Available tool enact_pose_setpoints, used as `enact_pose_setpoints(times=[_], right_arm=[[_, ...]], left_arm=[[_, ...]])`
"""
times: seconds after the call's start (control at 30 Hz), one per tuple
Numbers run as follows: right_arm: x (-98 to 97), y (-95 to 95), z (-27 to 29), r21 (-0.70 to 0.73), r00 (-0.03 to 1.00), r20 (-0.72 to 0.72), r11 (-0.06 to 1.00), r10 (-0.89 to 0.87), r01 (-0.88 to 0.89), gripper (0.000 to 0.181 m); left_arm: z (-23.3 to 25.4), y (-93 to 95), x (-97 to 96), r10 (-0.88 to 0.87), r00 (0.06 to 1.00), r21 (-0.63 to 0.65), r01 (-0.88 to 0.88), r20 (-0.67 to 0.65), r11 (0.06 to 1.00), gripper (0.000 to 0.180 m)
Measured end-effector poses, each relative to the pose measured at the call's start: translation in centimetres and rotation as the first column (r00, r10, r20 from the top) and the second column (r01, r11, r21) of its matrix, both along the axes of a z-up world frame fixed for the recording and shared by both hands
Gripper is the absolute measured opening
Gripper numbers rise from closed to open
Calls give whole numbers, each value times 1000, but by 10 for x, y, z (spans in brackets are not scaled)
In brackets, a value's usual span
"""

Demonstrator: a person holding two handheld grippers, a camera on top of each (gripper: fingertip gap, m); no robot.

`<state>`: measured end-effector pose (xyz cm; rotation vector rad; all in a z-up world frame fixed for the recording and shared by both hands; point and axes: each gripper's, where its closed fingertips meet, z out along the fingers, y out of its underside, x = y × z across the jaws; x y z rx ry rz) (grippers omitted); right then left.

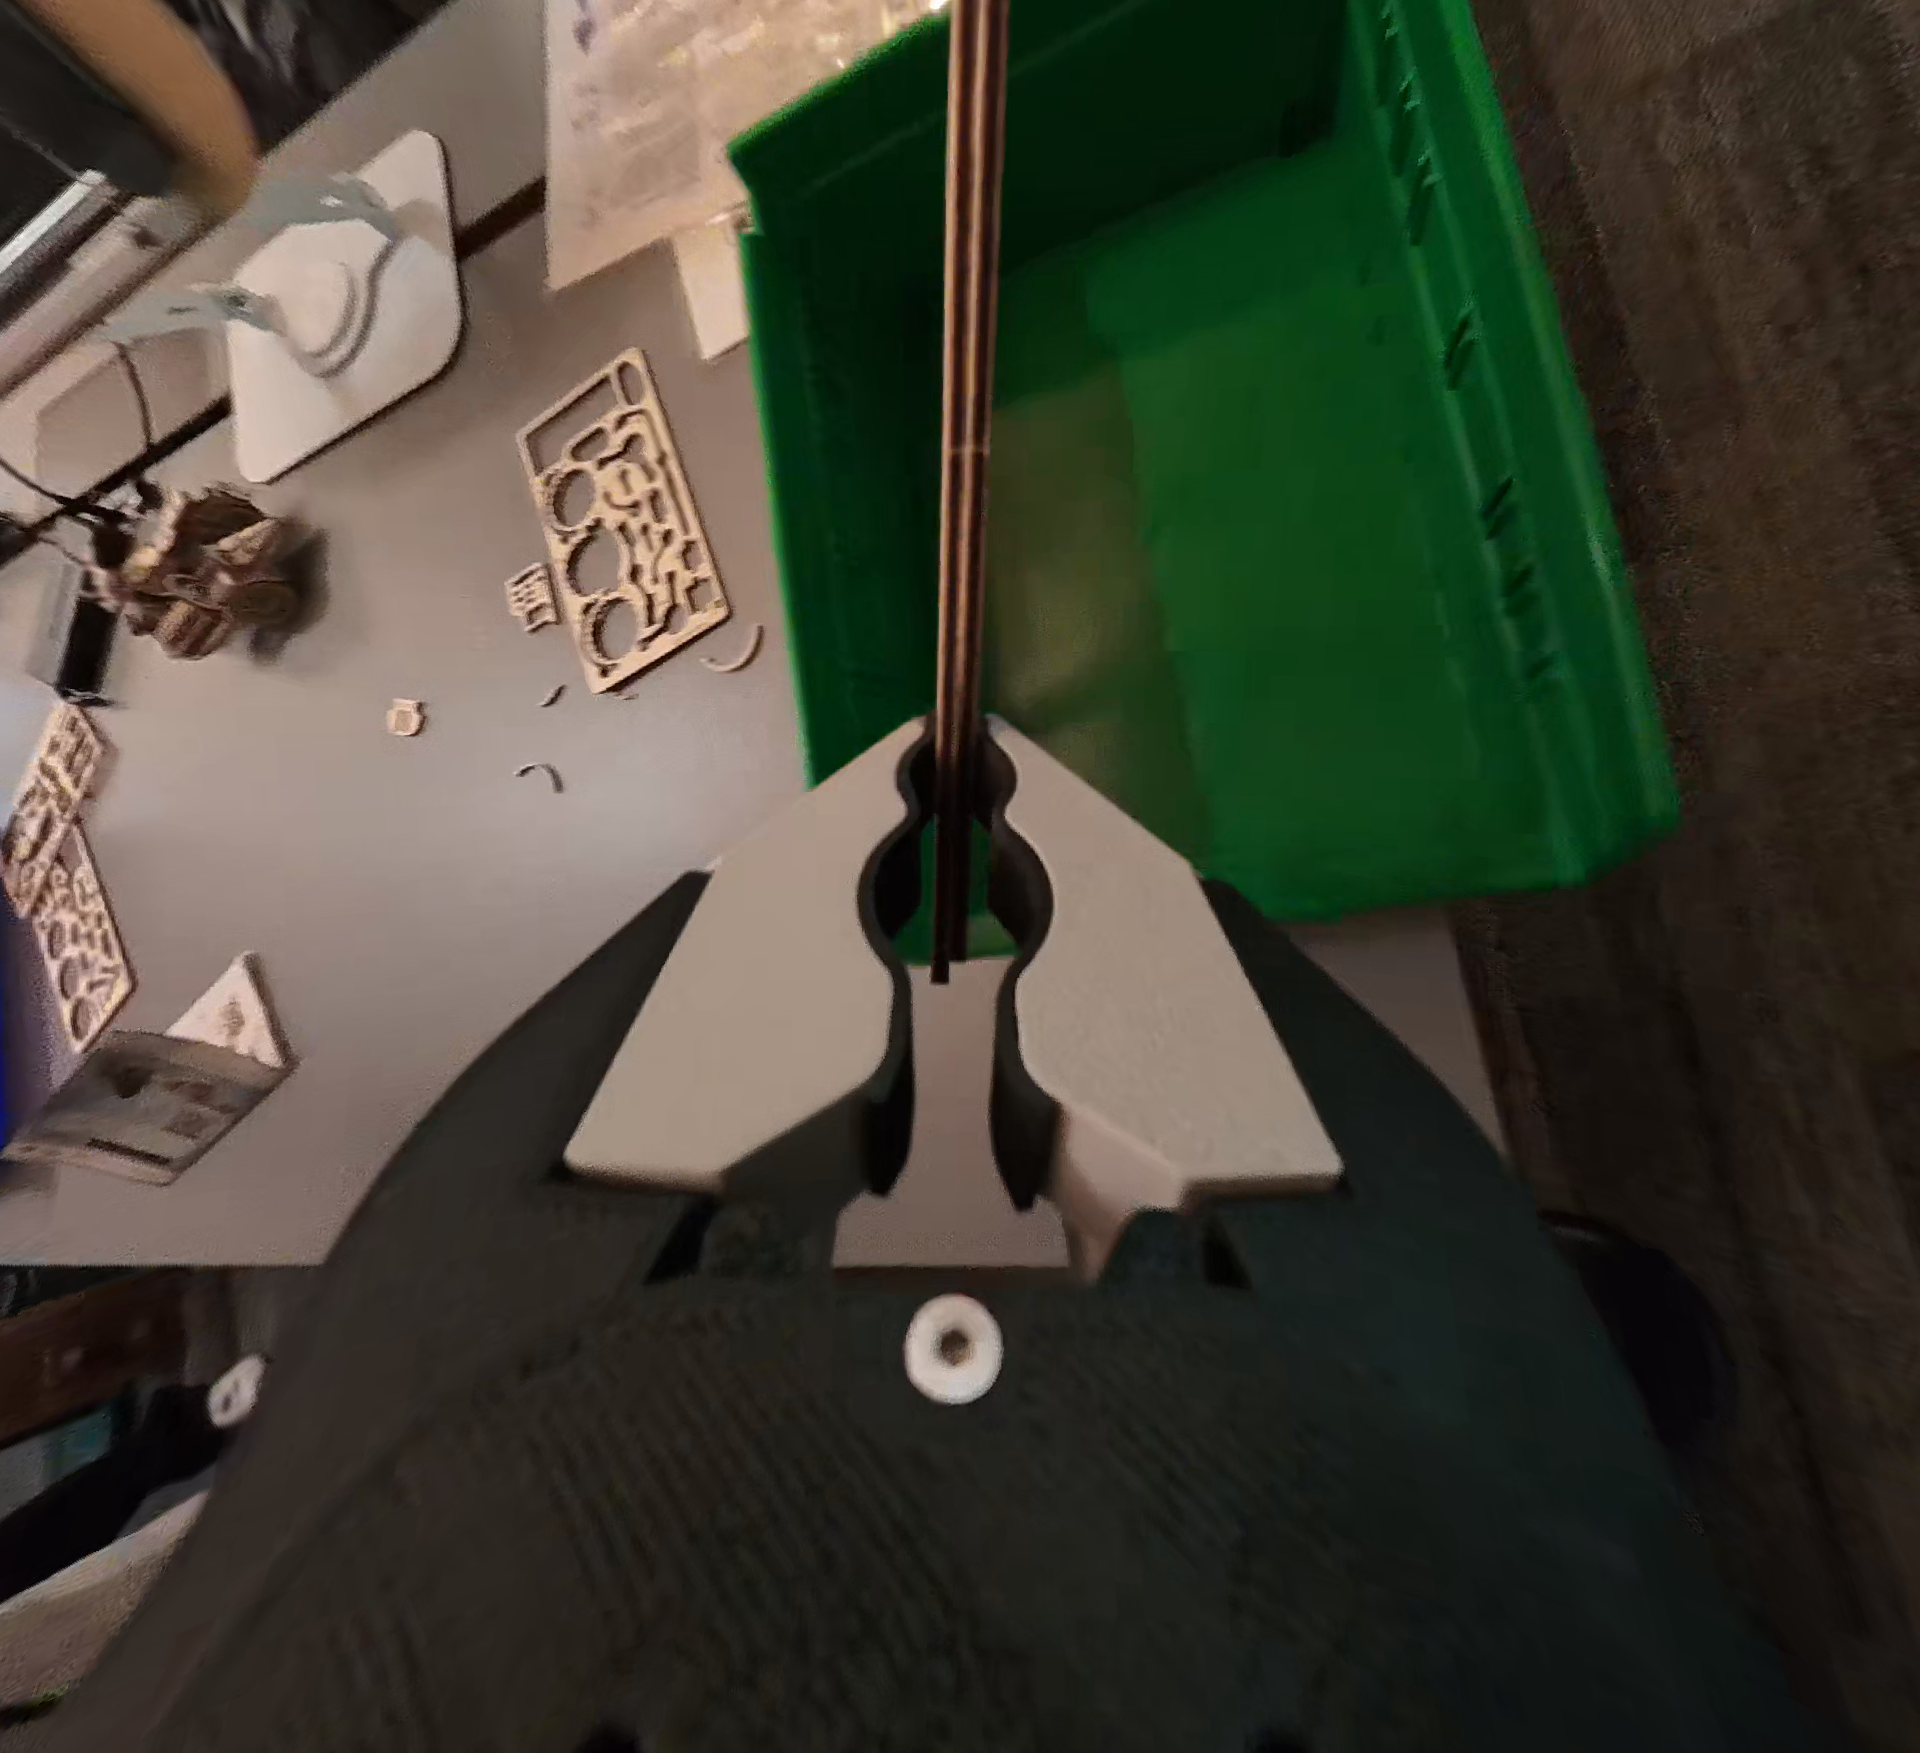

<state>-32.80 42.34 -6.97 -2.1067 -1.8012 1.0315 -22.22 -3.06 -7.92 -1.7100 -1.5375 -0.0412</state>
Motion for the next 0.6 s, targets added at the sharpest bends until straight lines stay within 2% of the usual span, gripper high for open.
enact_pose_setpoints(times=[0.27,0.4,0.53,0.6], right_arm=[[-60,-19,-79,-89,951,190,969,244,-231,4],[-76,-30,-101,-174,939,211,956,271,-237,4],[-77,-29,-112,-168,922,228,945,314,-280,5],[-76,-28,-113,-172,915,228,939,333,-298,12]], left_arm=[[1,43,-16,108,993,-64,-105,44,992,7],[4,65,-22,149,988,-77,-144,49,986,7],[3,82,-23,180,981,-78,-175,65,981,7],[2,87,-24,188,980,-81,-182,71,980,7]])
